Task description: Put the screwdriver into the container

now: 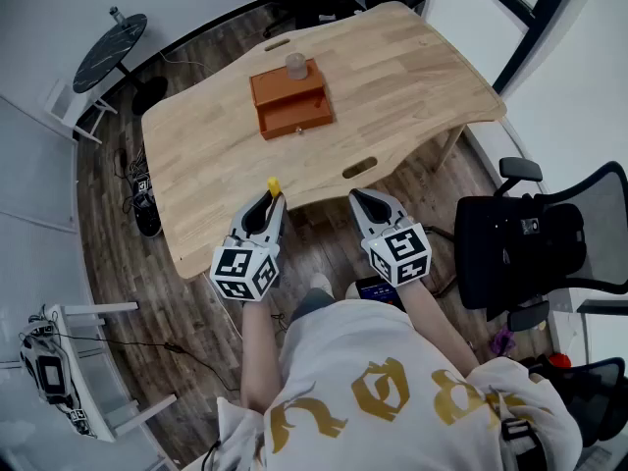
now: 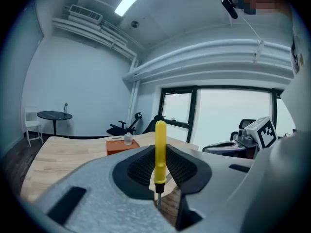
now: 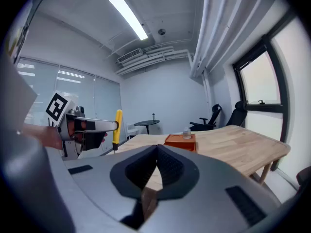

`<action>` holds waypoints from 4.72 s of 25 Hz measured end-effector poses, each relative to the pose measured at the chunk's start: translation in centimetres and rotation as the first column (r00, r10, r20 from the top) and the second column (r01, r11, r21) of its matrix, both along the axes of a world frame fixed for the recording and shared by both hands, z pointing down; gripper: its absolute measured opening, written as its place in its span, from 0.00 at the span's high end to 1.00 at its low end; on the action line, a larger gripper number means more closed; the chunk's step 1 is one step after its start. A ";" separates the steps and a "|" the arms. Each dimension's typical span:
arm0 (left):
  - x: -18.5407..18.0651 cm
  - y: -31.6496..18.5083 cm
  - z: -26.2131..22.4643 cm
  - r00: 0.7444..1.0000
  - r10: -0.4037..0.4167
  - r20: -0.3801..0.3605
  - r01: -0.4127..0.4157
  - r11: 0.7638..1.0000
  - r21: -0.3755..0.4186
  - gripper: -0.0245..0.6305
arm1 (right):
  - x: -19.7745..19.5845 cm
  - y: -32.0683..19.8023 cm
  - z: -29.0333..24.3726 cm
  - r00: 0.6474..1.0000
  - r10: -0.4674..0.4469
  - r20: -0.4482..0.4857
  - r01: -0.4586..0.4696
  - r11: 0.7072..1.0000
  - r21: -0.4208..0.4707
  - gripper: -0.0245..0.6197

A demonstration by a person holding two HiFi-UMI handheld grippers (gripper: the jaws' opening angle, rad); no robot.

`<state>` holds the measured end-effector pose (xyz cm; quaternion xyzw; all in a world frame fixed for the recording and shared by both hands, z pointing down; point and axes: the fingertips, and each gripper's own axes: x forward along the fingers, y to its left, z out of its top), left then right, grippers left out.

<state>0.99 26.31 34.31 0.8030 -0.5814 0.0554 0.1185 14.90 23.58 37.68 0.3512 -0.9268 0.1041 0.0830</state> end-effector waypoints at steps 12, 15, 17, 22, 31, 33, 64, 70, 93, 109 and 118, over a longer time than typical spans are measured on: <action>-2.2 2.4 0.0 0.999 -0.038 -0.015 0.038 0.999 -0.003 0.85 | -1.8 1.5 0.2 1.000 -0.021 -0.008 0.021 1.000 0.001 0.95; -2.5 2.6 -0.2 0.999 -0.048 -0.024 0.048 0.999 0.000 0.85 | -2.1 1.9 -0.3 1.000 -0.031 -0.003 0.031 0.999 0.029 0.94; -2.5 2.8 -0.5 0.998 -0.051 -0.027 0.052 0.999 0.004 0.85 | -2.1 2.3 -0.7 0.998 -0.055 0.022 0.054 0.998 0.035 0.94; -2.3 2.7 -0.7 0.998 -0.049 -0.037 0.049 0.999 0.011 0.85 | -2.3 2.9 -1.0 0.992 -0.108 0.069 0.106 0.994 0.029 0.94; -2.6 -1.2 0.5 0.997 -0.005 -0.076 0.006 1.000 0.009 0.85 | -2.4 -0.7 -1.6 0.977 -0.136 0.164 0.138 0.990 -0.005 0.95; -3.2 -3.1 1.0 0.997 -0.010 -0.082 0.010 1.000 0.004 0.85 | -2.7 -2.4 -0.5 0.985 -0.123 0.117 0.125 0.992 -0.008 0.95; -14.5 -29.8 5.9 0.981 0.108 -0.161 -0.122 0.989 -0.079 0.85 | -10.8 -27.4 3.8 0.978 0.197 -0.063 -0.199 0.980 -0.027 0.94; -14.8 -30.2 5.5 0.985 0.103 -0.141 -0.115 0.990 -0.076 0.85 | -11.4 -28.1 4.3 0.982 0.176 -0.063 -0.180 0.982 -0.050 0.94; -16.5 -33.0 8.3 0.993 0.068 -0.098 -0.082 0.986 -0.148 0.85 | -13.4 -31.1 7.4 0.992 0.107 -0.065 -0.115 0.983 -0.146 0.94; -15.5 -35.8 12.5 0.989 0.116 -0.088 -0.133 0.964 -0.229 0.85 | -12.3 -33.6 10.6 0.985 0.136 -0.106 -0.155 0.967 -0.203 0.94; -15.4 -36.2 15.3 0.988 0.143 -0.064 -0.156 0.945 -0.288 0.85 | -12.8 -34.5 12.4 0.985 0.114 -0.126 -0.142 0.960 -0.240 0.94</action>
